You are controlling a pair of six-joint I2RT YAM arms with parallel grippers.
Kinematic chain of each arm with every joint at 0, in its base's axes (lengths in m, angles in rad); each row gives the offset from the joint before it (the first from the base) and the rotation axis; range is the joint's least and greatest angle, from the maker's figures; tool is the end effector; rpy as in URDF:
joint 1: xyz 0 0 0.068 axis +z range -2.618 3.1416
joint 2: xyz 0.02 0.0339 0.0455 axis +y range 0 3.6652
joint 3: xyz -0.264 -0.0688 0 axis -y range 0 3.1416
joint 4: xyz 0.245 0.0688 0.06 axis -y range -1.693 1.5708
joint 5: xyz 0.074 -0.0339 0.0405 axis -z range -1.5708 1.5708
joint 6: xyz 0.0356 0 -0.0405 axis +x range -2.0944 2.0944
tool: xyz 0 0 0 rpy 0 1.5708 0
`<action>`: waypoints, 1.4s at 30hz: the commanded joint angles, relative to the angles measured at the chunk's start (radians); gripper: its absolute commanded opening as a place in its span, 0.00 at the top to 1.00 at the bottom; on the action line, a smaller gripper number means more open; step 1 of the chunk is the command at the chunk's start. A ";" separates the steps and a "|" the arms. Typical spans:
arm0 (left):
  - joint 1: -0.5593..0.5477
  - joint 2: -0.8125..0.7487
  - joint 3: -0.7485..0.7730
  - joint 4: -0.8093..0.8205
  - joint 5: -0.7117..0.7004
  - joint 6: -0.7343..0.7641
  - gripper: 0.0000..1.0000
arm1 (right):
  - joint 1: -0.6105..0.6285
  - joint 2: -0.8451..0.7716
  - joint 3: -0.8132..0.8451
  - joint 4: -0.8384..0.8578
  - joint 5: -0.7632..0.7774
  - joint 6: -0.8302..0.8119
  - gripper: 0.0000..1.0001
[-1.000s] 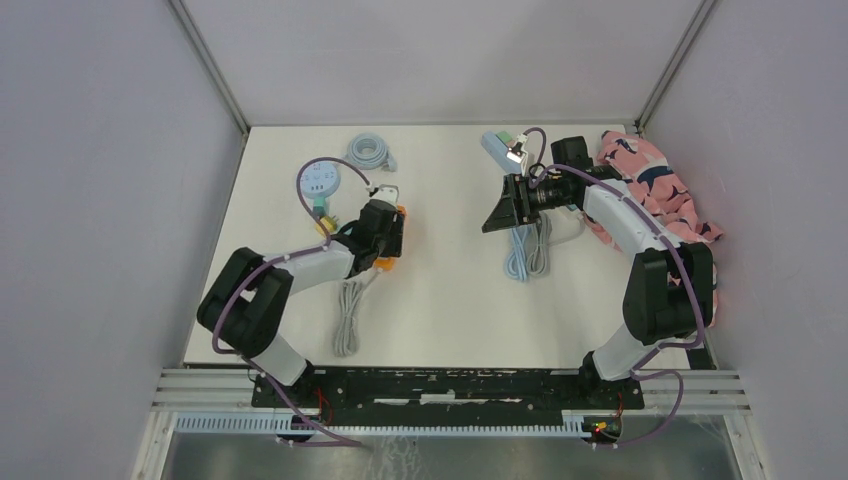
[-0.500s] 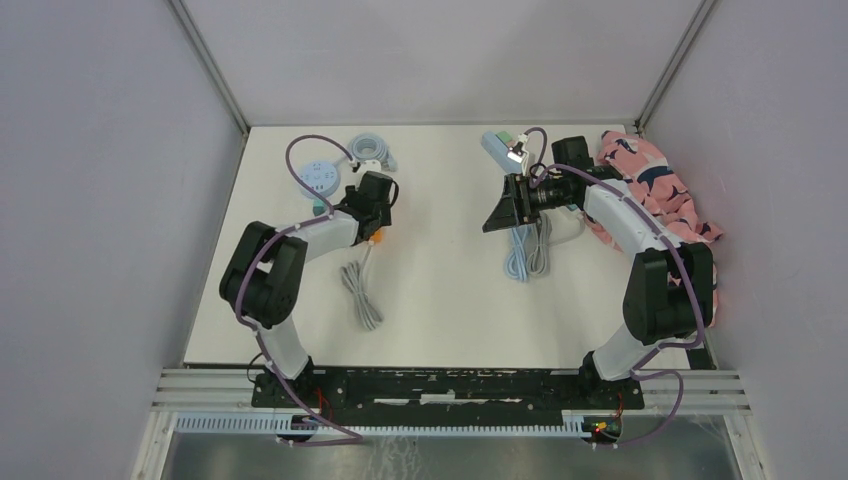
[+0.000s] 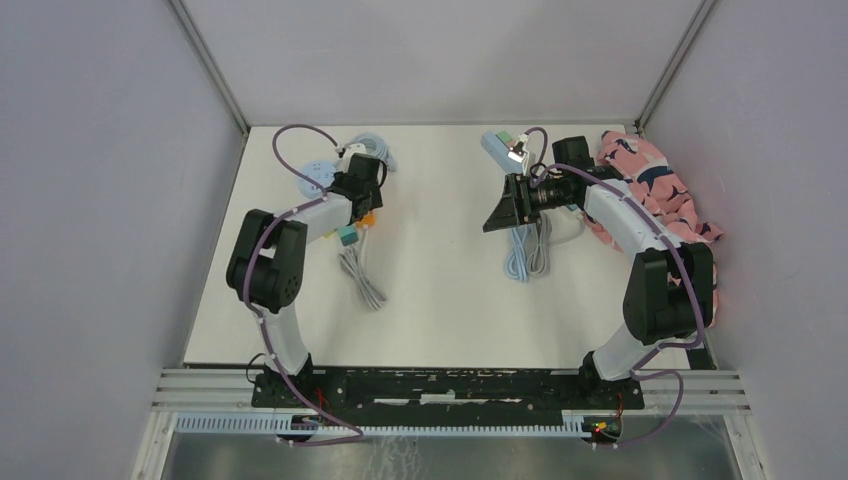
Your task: Pull the plug off the socket
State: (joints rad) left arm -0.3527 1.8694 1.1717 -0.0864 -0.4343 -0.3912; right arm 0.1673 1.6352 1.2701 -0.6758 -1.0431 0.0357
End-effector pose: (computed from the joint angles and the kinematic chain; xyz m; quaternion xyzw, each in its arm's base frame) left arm 0.3798 -0.1238 0.1793 -0.0999 0.9002 0.0494 0.4210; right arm 0.3239 0.0859 0.2662 -0.1852 0.8264 0.5014 0.1772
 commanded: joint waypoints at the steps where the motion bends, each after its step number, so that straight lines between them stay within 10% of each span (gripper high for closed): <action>1: 0.036 0.036 0.110 -0.003 -0.015 -0.081 0.97 | -0.007 -0.040 0.031 0.003 -0.032 -0.016 0.32; 15: 0.099 0.156 0.267 -0.071 -0.029 -0.110 0.91 | -0.014 -0.046 0.032 0.002 -0.033 -0.017 0.32; 22: 0.109 0.154 0.277 -0.075 -0.021 -0.109 0.25 | -0.020 -0.045 0.031 0.000 -0.033 -0.017 0.32; 26: 0.111 0.125 0.270 -0.078 -0.004 -0.111 0.08 | -0.023 -0.047 0.032 0.000 -0.037 -0.018 0.32; 42: 0.111 -0.193 0.209 -0.040 0.397 -0.153 0.01 | -0.038 -0.090 0.025 0.002 0.000 -0.029 0.32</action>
State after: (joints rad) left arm -0.2459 1.8034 1.3952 -0.2008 -0.2287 -0.4911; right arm 0.1390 1.6058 1.2697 -0.6773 -1.0443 0.0303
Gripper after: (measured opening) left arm 0.993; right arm 0.684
